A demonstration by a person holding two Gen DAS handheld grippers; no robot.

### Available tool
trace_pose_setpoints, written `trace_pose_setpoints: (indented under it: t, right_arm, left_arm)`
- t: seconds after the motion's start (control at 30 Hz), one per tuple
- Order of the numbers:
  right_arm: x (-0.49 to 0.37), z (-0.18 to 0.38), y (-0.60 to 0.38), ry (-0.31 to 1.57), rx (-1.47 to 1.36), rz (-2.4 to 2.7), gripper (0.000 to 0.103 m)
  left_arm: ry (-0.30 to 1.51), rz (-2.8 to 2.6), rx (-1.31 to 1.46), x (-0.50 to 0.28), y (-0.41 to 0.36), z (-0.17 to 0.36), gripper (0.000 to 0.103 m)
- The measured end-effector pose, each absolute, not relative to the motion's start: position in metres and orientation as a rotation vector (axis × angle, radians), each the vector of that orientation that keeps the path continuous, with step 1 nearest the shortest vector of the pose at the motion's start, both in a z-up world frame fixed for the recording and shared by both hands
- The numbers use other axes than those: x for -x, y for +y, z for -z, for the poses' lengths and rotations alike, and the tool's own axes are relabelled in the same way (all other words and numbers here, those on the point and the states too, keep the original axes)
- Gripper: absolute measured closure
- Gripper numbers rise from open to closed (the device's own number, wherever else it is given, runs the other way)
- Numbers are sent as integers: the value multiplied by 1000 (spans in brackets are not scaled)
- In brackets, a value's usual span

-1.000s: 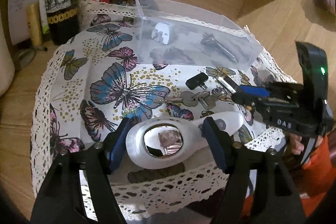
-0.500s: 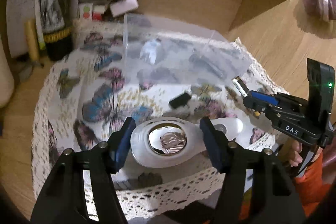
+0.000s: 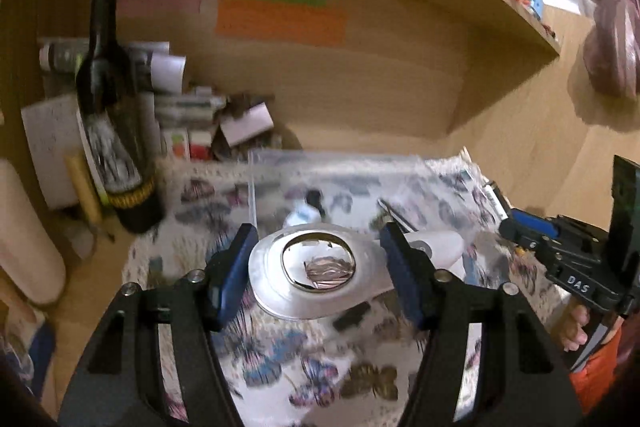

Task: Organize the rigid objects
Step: 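Carry the lens device and battery pack into the clear box and release both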

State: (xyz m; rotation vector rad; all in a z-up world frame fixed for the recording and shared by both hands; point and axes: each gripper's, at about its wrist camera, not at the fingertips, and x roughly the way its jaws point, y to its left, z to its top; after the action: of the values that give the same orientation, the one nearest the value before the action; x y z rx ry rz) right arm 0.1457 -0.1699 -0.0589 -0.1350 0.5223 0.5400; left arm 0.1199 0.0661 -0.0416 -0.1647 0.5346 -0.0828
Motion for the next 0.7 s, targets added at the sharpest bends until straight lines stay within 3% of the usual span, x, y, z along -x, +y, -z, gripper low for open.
trace_pose_setpoints:
  t: [0.27, 0.7]
  right_arm:
    - [-184, 42, -162, 487, 117, -542, 81]
    - [-251, 97, -133, 683, 146, -521, 81]
  left_arm:
    - [589, 64, 166, -173, 72, 39, 40]
    - [721, 70, 80, -231, 49, 81, 40]
